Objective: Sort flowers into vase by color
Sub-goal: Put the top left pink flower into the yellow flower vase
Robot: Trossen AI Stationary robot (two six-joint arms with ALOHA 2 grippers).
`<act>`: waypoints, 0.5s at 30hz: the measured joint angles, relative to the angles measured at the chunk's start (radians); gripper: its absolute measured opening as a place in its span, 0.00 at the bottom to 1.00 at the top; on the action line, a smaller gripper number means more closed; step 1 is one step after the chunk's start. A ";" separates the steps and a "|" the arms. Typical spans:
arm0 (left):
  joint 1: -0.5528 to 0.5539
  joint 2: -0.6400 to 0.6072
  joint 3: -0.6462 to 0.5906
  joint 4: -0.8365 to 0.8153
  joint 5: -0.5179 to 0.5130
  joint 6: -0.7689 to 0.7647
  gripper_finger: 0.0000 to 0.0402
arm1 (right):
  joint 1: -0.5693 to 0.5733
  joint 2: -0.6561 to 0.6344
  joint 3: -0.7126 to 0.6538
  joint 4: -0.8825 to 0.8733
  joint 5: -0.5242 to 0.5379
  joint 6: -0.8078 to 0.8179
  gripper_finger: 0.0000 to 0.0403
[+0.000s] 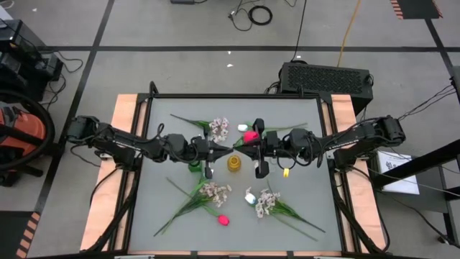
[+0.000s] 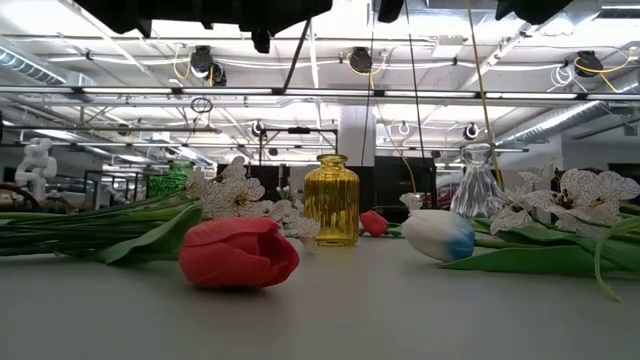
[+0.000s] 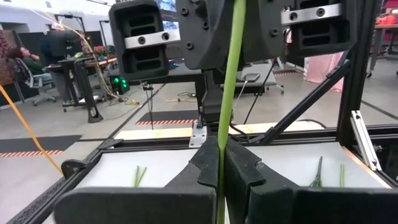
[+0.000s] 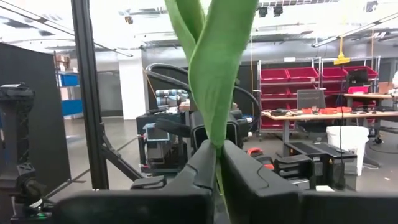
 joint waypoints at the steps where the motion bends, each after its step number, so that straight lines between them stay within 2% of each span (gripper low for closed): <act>1: 0.000 0.000 0.000 0.000 0.000 0.000 0.02 | 0.000 0.000 0.000 -0.001 0.000 0.003 0.03; 4: 0.000 0.000 0.000 -0.002 -0.001 -0.011 0.03 | 0.000 0.000 0.000 -0.009 0.004 0.002 0.02; 6: 0.000 0.000 0.000 -0.005 -0.014 -0.052 0.08 | 0.000 -0.002 0.000 -0.023 0.020 0.003 0.01; 10: 0.001 -0.008 0.000 -0.012 -0.023 -0.104 0.26 | 0.000 -0.040 0.001 -0.095 0.025 0.003 0.01; 15: 0.001 -0.055 0.000 -0.104 -0.049 -0.132 0.49 | 0.001 -0.131 0.001 -0.246 0.046 0.004 0.00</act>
